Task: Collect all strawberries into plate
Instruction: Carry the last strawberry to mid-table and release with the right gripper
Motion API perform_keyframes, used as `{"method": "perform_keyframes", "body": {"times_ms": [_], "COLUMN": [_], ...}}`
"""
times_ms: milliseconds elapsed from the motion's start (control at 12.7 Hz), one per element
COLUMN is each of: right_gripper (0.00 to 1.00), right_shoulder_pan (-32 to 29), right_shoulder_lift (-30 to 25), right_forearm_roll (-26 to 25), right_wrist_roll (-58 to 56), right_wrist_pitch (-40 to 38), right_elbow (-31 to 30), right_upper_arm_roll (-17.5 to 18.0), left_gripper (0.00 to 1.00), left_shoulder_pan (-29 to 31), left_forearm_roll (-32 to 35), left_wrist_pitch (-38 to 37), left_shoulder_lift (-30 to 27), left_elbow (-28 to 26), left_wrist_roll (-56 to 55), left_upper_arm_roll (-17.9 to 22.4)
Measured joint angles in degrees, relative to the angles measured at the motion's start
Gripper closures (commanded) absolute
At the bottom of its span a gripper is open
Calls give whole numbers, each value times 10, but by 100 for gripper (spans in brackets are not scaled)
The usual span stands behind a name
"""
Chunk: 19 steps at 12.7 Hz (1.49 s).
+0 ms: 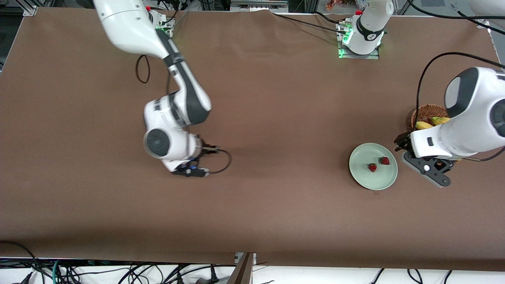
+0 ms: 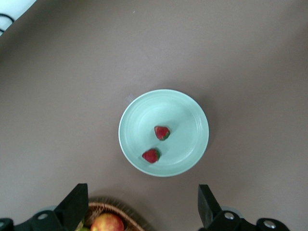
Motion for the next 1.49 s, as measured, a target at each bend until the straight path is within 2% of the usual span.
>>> {"method": "perform_keyframes", "body": {"times_ms": [392,628,706,785,863,1099,1256,1491], "right_gripper": [70,67,62,43,0,0,0,0], "right_shoulder_pan": [107,143,150,157,162,165,162,127], "right_shoulder_lift": [59,81,89,97,106,119,115,77], "right_forearm_roll": [2,2,2,2,2,1,-14,-43], "right_wrist_roll": [234,270,276,283,290,295,290,214], "right_wrist_pitch": [250,330,340,347,352,359,340,191], "right_elbow": [0,3,7,11,16,27,41,59], "right_upper_arm_roll": [53,60,62,63,63,61,45,5], "left_gripper": [0,0,0,0,0,0,0,0], "left_shoulder_pan": [1,-1,-2,-2,-2,-2,-2,-3], "left_forearm_roll": [-4,-47,-52,-59,-65,-72,-72,-72], "left_wrist_pitch": [-86,-103,-106,-112,-116,-120,-122,-115], "left_shoulder_lift": [-5,-17,-17,-17,-16,-16,-15,-8], "left_elbow": [70,74,73,73,72,71,68,54], "left_wrist_roll": [-19,-75,-88,-98,-106,-111,-112,-113], "left_upper_arm_roll": [-2,-3,-3,-3,-3,-3,-3,-3]}}
